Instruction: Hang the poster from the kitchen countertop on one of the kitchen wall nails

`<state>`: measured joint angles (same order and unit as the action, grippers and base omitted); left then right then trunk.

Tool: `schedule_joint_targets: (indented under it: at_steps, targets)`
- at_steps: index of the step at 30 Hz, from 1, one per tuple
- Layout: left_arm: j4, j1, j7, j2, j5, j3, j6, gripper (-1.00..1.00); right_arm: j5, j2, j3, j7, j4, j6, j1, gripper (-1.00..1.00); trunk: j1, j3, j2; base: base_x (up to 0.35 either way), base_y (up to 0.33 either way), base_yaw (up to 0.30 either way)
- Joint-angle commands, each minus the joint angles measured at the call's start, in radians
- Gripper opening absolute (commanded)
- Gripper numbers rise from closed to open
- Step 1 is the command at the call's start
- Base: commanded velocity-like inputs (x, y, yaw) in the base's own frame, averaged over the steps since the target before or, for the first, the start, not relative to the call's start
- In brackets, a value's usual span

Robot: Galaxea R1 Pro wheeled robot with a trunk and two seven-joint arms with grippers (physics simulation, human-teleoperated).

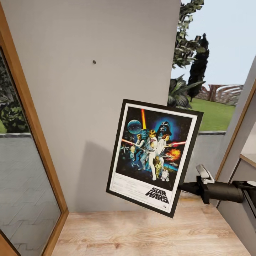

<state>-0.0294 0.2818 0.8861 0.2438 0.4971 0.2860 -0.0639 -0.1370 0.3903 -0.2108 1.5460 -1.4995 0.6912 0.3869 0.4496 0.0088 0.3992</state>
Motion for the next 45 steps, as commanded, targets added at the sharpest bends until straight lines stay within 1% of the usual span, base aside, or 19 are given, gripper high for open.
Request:
schedule_joint_targets:
  at_steps: [1,4,5,6,7,8,10,11,14,15,17,18,19,21,23,30,38,40,45]
  targets:
    - [0.002,0.000,0.002,0.000,-0.010,0.008,-0.007,1.00,-0.002,-0.007,0.018,0.005,-0.004,0.046,0.028,-1.00,0.000,0.000,0.001,0.000,0.000,0.000]
    - [0.002,0.000,0.002,-0.001,-0.010,0.007,-0.006,1.00,-0.001,-0.014,0.057,0.004,-0.008,0.091,0.074,-1.00,0.000,0.000,0.001,0.000,0.000,0.000]
    - [0.003,0.000,0.001,-0.001,-0.010,0.007,-0.005,1.00,-0.001,-0.023,0.098,0.003,-0.009,0.130,0.127,-1.00,0.000,0.000,0.001,0.000,0.000,0.000]
    - [0.003,0.000,0.001,-0.001,-0.010,0.007,-0.005,1.00,-0.001,-0.027,0.110,0.002,-0.010,0.142,0.144,-1.00,0.000,0.000,0.001,0.000,0.000,0.000]
    - [0.003,0.000,0.000,-0.002,-0.011,0.007,-0.004,1.00,0.001,-0.038,0.132,0.002,-0.010,0.169,0.184,-1.00,0.000,0.000,0.001,0.000,0.000,0.000]
    - [0.003,0.000,0.000,-0.002,-0.011,0.007,-0.004,1.00,0.001,-0.042,0.141,0.001,-0.010,0.182,0.205,-1.00,0.000,0.000,0.001,0.000,0.000,0.000]
    - [0.003,0.000,-0.001,-0.004,-0.011,0.007,-0.002,1.00,0.004,-0.057,0.174,0.001,-0.008,0.222,0.279,-1.00,0.000,0.000,0.001,0.000,0.000,0.000]
    - [0.002,0.000,0.000,-0.005,-0.011,0.006,-0.004,1.00,0.005,-0.066,0.227,0.000,-0.004,0.245,0.373,-1.00,0.000,0.000,0.001,0.000,0.000,0.000]
    - [0.000,0.000,0.001,-0.005,-0.012,0.006,-0.004,1.00,0.006,-0.069,0.251,0.000,-0.001,0.251,0.417,-1.00,0.000,0.000,0.001,0.000,0.000,0.000]
    - [0.000,0.000,0.002,-0.005,-0.013,0.004,-0.001,1.00,0.009,-0.109,0.268,-0.034,0.008,0.256,0.476,-1.00,0.000,0.000,0.001,0.000,0.000,0.000]
    - [-0.001,0.000,0.003,-0.004,-0.014,0.002,0.000,1.00,0.009,-0.122,0.271,-0.071,0.013,0.260,0.491,-1.00,0.000,0.000,0.001,0.000,0.000,0.000]
    - [-0.002,0.000,0.003,-0.003,-0.014,0.001,0.000,1.00,0.008,-0.135,0.280,-0.109,0.020,0.271,0.506,-1.00,0.000,0.000,0.001,0.000,0.000,0.000]
    - [-0.003,0.000,0.003,-0.001,-0.014,0.000,0.001,1.00,0.008,-0.154,0.325,-0.159,0.036,0.291,0.543,-1.00,0.000,0.000,0.001,0.000,0.000,0.000]
    - [-0.003,0.000,0.004,0.000,-0.015,0.000,0.000,1.00,0.008,-0.162,0.351,-0.177,0.052,0.298,0.573,-1.00,0.000,0.000,0.001,0.000,0.000,0.000]
    - [-0.004,0.000,0.004,0.001,-0.016,-0.001,0.000,1.00,0.008,-0.165,0.365,-0.186,0.070,0.302,0.605,-1.00,0.000,0.000,0.001,0.000,0.000,0.000]
    - [-0.004,0.000,0.004,0.002,-0.017,-0.002,0.000,1.00,0.008,-0.170,0.380,-0.196,0.144,0.308,0.717,-1.00,0.000,0.000,0.001,0.000,0.000,0.000]
    - [-0.004,0.000,0.004,0.001,-0.017,-0.002,0.000,1.00,0.025,-0.171,0.382,-0.197,0.178,0.308,0.762,-1.00,0.000,0.000,0.001,0.000,0.000,0.000]
    - [-0.004,0.000,0.004,0.002,-0.017,-0.002,0.000,1.00,0.028,-0.182,0.382,-0.196,0.206,0.308,0.782,-1.00,0.000,0.000,0.001,0.000,0.000,0.000]
    - [-0.004,0.000,0.004,0.002,-0.017,-0.002,-0.001,1.00,0.034,-0.198,0.383,-0.196,0.233,0.308,0.801,-1.00,0.000,0.000,0.001,0.000,0.000,0.000]
